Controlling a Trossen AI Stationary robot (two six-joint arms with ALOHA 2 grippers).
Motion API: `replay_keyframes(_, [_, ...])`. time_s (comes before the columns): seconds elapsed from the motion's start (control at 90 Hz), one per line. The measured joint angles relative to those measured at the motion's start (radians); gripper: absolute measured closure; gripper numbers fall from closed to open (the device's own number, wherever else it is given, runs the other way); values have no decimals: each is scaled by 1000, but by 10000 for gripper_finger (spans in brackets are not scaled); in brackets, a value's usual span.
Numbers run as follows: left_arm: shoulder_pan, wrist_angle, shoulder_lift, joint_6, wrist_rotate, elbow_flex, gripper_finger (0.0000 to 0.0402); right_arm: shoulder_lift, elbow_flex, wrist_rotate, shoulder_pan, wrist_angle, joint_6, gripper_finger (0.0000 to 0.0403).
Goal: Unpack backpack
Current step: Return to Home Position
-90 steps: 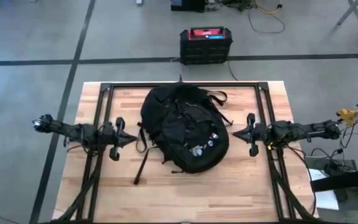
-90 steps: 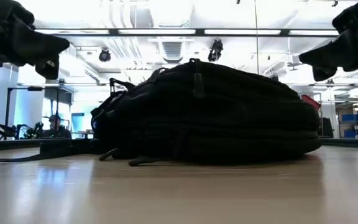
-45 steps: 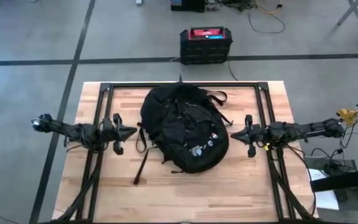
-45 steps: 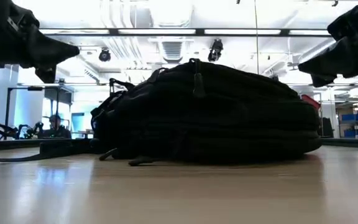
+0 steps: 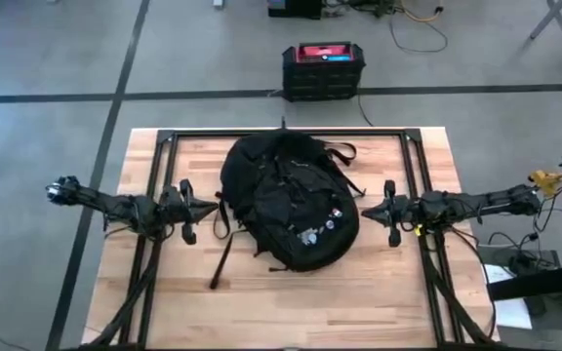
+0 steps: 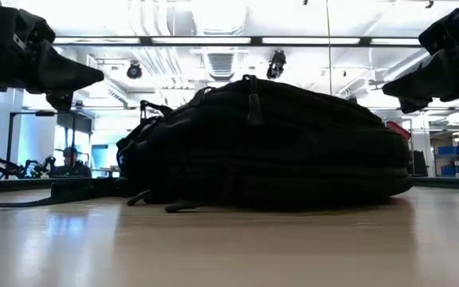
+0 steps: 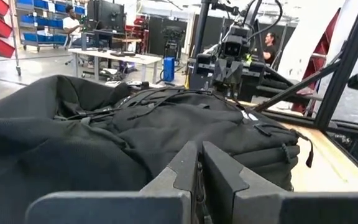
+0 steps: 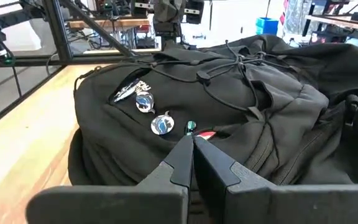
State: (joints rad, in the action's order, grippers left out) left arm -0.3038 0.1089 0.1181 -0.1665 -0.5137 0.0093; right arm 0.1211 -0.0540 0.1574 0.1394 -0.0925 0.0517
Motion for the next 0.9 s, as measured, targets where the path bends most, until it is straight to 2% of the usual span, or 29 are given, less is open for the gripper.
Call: replay_keyframes(0.9, [0, 0, 161, 0, 0, 0, 395, 0, 0, 0, 0, 0, 0, 403])
